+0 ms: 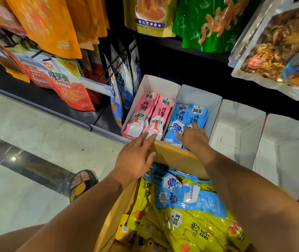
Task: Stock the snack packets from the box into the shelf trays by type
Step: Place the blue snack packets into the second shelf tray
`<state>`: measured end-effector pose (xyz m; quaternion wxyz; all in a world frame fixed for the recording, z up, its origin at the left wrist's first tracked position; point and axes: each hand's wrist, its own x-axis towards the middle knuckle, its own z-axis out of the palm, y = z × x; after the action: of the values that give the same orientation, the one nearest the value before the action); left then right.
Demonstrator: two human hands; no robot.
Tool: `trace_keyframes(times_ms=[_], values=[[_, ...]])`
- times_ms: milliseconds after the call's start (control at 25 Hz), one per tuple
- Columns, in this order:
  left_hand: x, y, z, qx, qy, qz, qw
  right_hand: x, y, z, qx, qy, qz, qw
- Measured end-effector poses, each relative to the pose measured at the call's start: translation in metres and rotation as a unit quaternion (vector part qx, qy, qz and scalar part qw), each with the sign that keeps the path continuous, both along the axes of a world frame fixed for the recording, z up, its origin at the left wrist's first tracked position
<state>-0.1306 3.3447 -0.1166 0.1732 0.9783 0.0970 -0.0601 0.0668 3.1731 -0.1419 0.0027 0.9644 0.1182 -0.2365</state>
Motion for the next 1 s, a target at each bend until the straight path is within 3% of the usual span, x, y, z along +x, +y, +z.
trace_keyframes(times_ms=[200,440,800,880,1000], values=[[0.001,-0.001,-0.001,0.020,0.001,-0.003,1.000,-0.005,-0.016,0.012,0.058,0.015,0.023,0.998],[-0.009,-0.008,0.009,0.069,0.005,-0.020,0.997,-0.038,-0.045,0.049,0.169,-0.033,0.041,0.984],[-0.094,-0.026,0.003,0.107,0.003,-0.041,0.993,-0.122,-0.125,0.097,0.319,-0.097,0.028,0.943],[-0.112,-0.028,0.002,0.114,0.008,-0.048,0.992,-0.144,-0.143,0.090,0.316,-0.106,0.046,0.942],[-0.129,-0.034,0.006,0.115,0.004,-0.031,0.993,-0.166,-0.162,0.062,0.239,-0.062,0.080,0.966]])
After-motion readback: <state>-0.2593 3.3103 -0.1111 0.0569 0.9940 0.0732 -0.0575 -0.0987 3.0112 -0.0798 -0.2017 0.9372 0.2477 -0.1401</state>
